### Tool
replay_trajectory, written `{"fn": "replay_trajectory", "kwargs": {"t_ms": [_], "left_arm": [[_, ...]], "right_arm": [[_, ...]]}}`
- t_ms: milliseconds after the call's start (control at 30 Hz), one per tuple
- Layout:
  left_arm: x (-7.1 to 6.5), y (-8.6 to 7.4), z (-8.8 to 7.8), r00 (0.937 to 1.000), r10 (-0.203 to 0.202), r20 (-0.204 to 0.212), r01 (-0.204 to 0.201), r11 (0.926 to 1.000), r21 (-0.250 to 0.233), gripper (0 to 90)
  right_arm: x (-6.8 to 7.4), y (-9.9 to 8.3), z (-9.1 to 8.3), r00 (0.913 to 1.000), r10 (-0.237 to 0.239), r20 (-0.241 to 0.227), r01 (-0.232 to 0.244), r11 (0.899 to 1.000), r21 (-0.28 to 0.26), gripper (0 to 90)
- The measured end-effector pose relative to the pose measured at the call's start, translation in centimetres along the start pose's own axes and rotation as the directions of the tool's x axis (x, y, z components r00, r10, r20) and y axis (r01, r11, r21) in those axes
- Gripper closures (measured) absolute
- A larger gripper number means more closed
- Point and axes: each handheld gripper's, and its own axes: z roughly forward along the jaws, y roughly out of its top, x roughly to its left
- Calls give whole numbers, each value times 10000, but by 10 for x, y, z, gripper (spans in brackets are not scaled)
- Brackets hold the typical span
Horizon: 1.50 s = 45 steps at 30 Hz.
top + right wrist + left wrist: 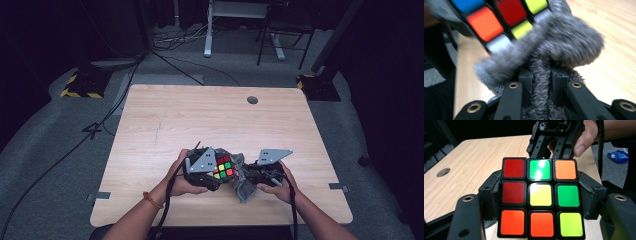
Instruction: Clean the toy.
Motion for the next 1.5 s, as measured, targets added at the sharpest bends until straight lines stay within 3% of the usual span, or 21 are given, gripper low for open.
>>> {"fn": "replay_trajectory", "kwargs": {"t_ms": [67,133,400,500,600,767,867,933,1067,1300,1433,1500], "left_arm": [[3,-2,0,9996,-211,182,214,9996,-179,327],[4,-3,0,9995,-237,204,238,9997,-58,326],[6,-7,7,9997,-227,31,225,9983,530,324],[7,-11,11,9995,-307,122,295,9958,864,323],[6,-14,20,9995,-232,201,197,9869,1600,324],[4,-14,24,9999,-88,76,72,9821,1884,328],[4,-13,23,10000,-83,-17,84,9829,1841,330],[5,-11,19,9998,-183,-1,181,9875,1565,331],[4,-7,13,9999,-155,-50,160,9918,1269,332],[6,-3,2,9996,-231,135,221,9974,684,332],[6,-6,5,9997,-157,174,138,9945,1041,332],[5,-8,9,9998,-81,159,60,9919,1271,332]], "right_arm": [[2,3,-4,9998,150,-123,-154,9994,-320,755],[1,3,-7,9991,320,-273,-334,9979,-548,755],[2,5,-10,9996,20,272,-4,9983,-578,757],[4,6,-11,9990,-120,429,145,9982,-580,758],[6,6,-11,9980,-340,525,368,9980,-518,758],[7,7,-12,9968,-461,647,497,9973,-549,757],[8,9,-14,9951,-572,805,617,9966,-545,758],[8,9,-13,9948,-572,840,617,9967,-518,757],[7,7,-5,9920,-655,1083,640,9978,175,756],[8,1,8,9952,-628,753,565,9950,827,755],[10,4,3,9932,-738,902,695,9963,499,755],[11,9,-5,9934,-677,923,684,9976,-42,755]]}}
